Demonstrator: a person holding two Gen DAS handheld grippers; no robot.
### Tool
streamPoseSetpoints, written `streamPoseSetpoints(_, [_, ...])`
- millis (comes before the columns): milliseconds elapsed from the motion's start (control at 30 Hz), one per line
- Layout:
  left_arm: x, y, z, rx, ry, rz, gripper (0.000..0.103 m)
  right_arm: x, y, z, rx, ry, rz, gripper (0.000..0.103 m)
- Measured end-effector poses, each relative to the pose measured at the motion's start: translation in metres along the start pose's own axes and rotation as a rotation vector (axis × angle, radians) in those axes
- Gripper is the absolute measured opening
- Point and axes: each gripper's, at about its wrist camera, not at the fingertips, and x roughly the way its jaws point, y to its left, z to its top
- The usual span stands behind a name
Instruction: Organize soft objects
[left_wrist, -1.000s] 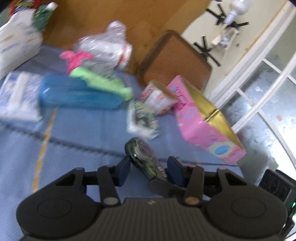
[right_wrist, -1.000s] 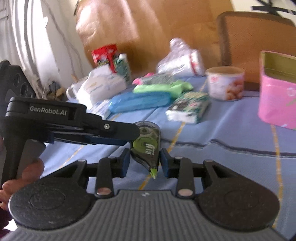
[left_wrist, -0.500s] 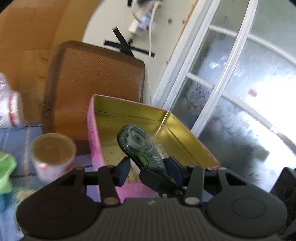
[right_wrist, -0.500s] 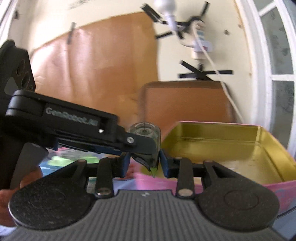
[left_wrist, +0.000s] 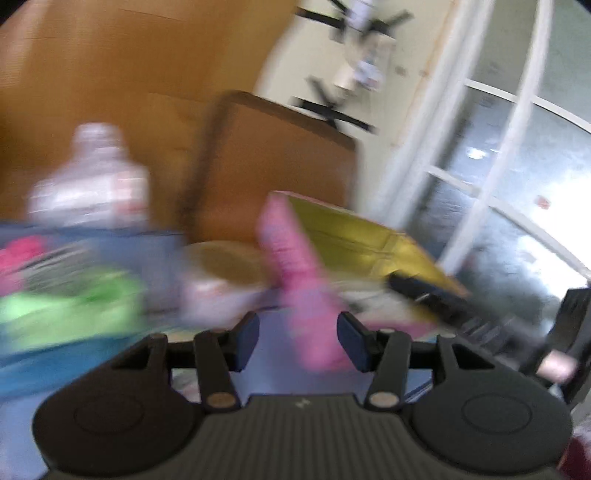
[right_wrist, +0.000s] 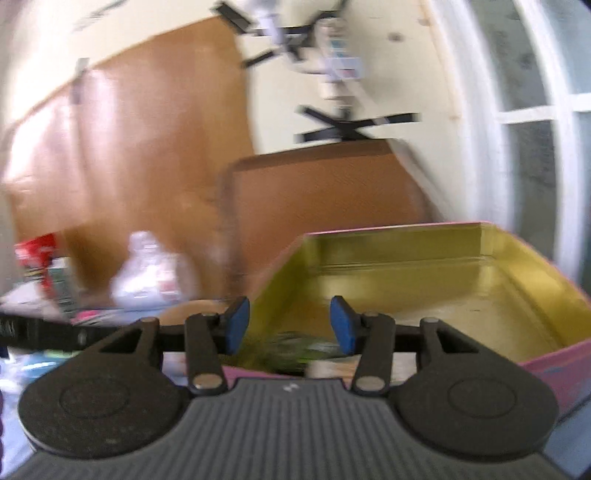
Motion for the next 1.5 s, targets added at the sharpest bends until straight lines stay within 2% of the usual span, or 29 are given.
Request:
streamPoseSetpoints(67, [-0.028,0.032,-0.016,-0.020,-0.018,0.110,0.048,0.007,0.025,0.001,-0.007,0.048,0.118,0.051])
streamPoseSetpoints(167, [-0.059,0.080,-0.036,-0.123,-0.027,0.225,0.048,0.031,0.068,-0.004,0.016,0.167,0.290,0.051])
streamPoseSetpoints(233, [-0.076,0.104,-0.048,-0.185,-0.040,0.287,0.048,0.053,0.096,-0.010,0.028,0.242,0.351,0.052])
streamPoseSetpoints(267, [-0.083,0.114,-0.053,-0.210,-0.050,0.306,0.048,0.066,0.107,-0.012,0.031,0.275,0.376,0.056])
streamPoseSetpoints(300, [-0.088,0.121,-0.056,-0.243,-0.061,0.299,0.048,0.080,0.119,-0.015,0.026,0.304,0.390,0.061])
streamPoseSetpoints(367, [-0.098,0.131,-0.058,-0.307,-0.118,0.248,0.050,0.105,0.138,-0.017,0.016,0.349,0.382,0.083])
streamPoseSetpoints(533, [-0.096,0.126,-0.057,-0.264,-0.133,0.223,0.050,0.153,0.162,-0.019,-0.005,0.454,0.357,0.086])
streamPoseSetpoints(600, [-0.096,0.120,-0.058,-0.241,-0.142,0.220,0.050,0.168,0.166,-0.026,-0.003,0.511,0.351,0.072])
streamPoseSetpoints(633, [-0.097,0.117,-0.058,-0.232,-0.151,0.217,0.050,0.169,0.162,-0.028,0.024,0.512,0.372,0.054])
streamPoseSetpoints(667, [-0.097,0.114,-0.058,-0.227,-0.157,0.215,0.050,0.168,0.161,-0.026,0.041,0.507,0.367,0.026])
streamPoseSetpoints(700, [-0.098,0.114,-0.059,-0.225,-0.161,0.212,0.052,0.164,0.160,-0.021,0.028,0.485,0.334,0.007])
streamPoseSetpoints(733, [-0.098,0.114,-0.060,-0.225,-0.165,0.208,0.052,0.159,0.159,-0.017,0.021,0.466,0.314,0.005])
streamPoseSetpoints(833, [-0.099,0.114,-0.060,-0.228,-0.169,0.200,0.052,0.132,0.147,-0.001,0.073,0.394,0.341,0.005])
streamPoseSetpoints(967, [-0.104,0.114,-0.062,-0.237,-0.171,0.165,0.052,0.065,0.145,-0.003,-0.050,0.283,0.377,0.005])
streamPoseSetpoints(1033, [-0.107,0.111,-0.064,-0.250,-0.155,0.118,0.052,0.032,0.141,-0.016,-0.117,0.260,0.397,0.006])
streamPoseSetpoints(1133, [-0.104,0.099,-0.067,-0.278,-0.091,0.013,0.050,0.001,0.137,-0.043,-0.187,0.312,0.443,0.007])
streamPoseSetpoints(1233, [-0.095,0.080,-0.070,-0.257,-0.017,-0.040,0.050,-0.017,0.138,-0.076,-0.268,0.372,0.435,0.009])
streamPoseSetpoints(1300, [-0.086,0.065,-0.071,-0.223,0.042,-0.040,0.050,-0.022,0.138,-0.086,-0.287,0.379,0.422,0.012])
streamPoseSetpoints(1333, [-0.082,0.058,-0.071,-0.207,0.069,-0.029,0.050,-0.023,0.137,-0.089,-0.286,0.382,0.421,0.022])
streamPoseSetpoints(1367, [-0.079,0.053,-0.072,-0.196,0.092,-0.019,0.050,-0.023,0.137,-0.089,-0.282,0.382,0.418,0.040])
streamPoseSetpoints(1400, [-0.076,0.049,-0.073,-0.190,0.109,-0.010,0.050,-0.023,0.136,-0.087,-0.277,0.373,0.410,0.049])
streamPoseSetpoints(1467, [-0.075,0.045,-0.074,-0.185,0.125,0.008,0.050,-0.024,0.132,-0.082,-0.271,0.342,0.399,0.085])
streamPoseSetpoints(1500, [-0.075,0.043,-0.074,-0.188,0.128,0.020,0.050,-0.022,0.132,-0.080,-0.273,0.342,0.404,0.091])
